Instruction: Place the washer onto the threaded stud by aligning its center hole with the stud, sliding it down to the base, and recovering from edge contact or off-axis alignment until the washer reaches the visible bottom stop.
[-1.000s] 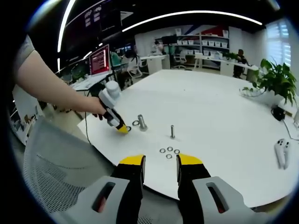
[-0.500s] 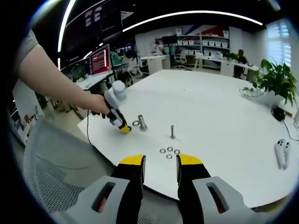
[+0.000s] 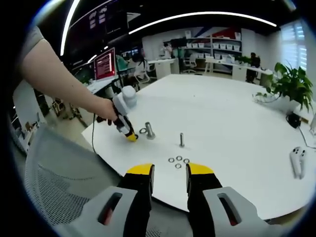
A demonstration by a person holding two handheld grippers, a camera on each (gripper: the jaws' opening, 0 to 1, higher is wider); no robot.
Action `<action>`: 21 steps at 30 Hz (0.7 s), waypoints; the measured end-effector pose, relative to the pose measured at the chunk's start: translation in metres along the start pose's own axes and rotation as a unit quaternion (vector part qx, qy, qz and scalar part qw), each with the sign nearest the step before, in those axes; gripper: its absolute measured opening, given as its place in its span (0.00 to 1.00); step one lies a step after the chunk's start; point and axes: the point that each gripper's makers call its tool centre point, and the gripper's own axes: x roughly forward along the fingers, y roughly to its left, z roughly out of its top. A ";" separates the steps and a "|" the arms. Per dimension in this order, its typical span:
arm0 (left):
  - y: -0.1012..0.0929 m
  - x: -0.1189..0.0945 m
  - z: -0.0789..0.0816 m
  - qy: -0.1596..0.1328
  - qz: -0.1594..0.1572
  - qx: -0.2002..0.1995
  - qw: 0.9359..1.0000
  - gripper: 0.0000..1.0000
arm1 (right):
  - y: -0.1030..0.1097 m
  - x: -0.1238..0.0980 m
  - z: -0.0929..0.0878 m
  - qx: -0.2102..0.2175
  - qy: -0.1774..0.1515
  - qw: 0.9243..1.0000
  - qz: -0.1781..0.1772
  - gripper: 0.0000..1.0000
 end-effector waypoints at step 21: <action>-0.001 0.001 -0.001 0.011 0.001 0.010 1.000 0.22 | -0.001 0.000 0.001 0.002 -0.004 1.000 -0.002 0.28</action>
